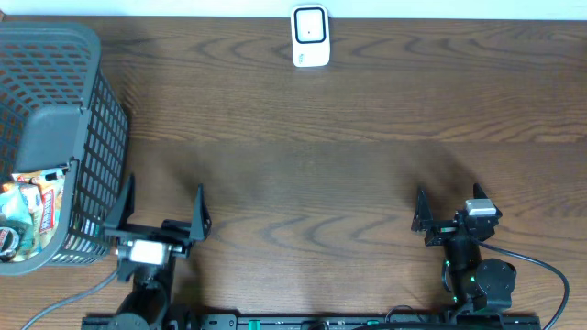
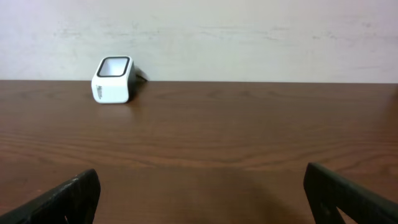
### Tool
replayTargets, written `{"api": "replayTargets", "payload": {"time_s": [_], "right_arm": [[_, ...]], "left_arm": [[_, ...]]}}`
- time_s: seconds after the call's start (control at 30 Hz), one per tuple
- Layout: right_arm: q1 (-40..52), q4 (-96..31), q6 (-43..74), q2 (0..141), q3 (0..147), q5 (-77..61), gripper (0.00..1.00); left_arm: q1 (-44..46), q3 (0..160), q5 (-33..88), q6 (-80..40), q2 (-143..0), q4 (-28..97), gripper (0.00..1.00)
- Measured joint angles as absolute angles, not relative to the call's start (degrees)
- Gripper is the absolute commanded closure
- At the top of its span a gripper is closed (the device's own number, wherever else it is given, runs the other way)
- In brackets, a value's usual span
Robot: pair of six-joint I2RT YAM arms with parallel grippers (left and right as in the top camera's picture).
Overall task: Scan the item barcode
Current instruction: 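Raise the left gripper and reach over into the grey basket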
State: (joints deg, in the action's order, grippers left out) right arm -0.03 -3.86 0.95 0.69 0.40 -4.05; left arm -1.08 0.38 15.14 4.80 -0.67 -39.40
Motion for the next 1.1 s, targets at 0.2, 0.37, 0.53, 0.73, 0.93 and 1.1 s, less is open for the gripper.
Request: {"api": "replayTargets", "payload": {"time_s": [0.2, 0.37, 0.53, 0.73, 0.93, 1.1], "right_arm": [[0.0, -3.9, 1.0, 0.7, 0.4, -4.1, 0.01], [0.0, -3.9, 1.0, 0.7, 0.4, -4.1, 0.01], [0.0, -3.8, 0.9, 0.7, 0.4, -4.1, 0.01], [0.0, -3.8, 0.9, 0.7, 0.4, -4.1, 0.01], [0.0, -3.9, 1.0, 0.7, 0.4, -4.1, 0.01], [0.0, -3.8, 0.9, 0.7, 0.4, -4.1, 0.01]], "left_arm": [[-1.1, 5.1, 15.1, 7.0, -5.3, -39.7, 0.02], [-1.1, 19.1, 15.2, 6.9, -15.8, -22.8, 0.02], [-1.1, 27.7, 24.3, 6.0, -28.6, -17.0, 0.02], [-1.1, 27.7, 32.5, 4.1, -37.0, -26.0, 0.02], [-2.5, 33.1, 28.9, -2.2, -40.2, -21.5, 0.02], [-8.6, 58.3, 27.0, -3.2, -52.2, 14.5, 0.02]]}}
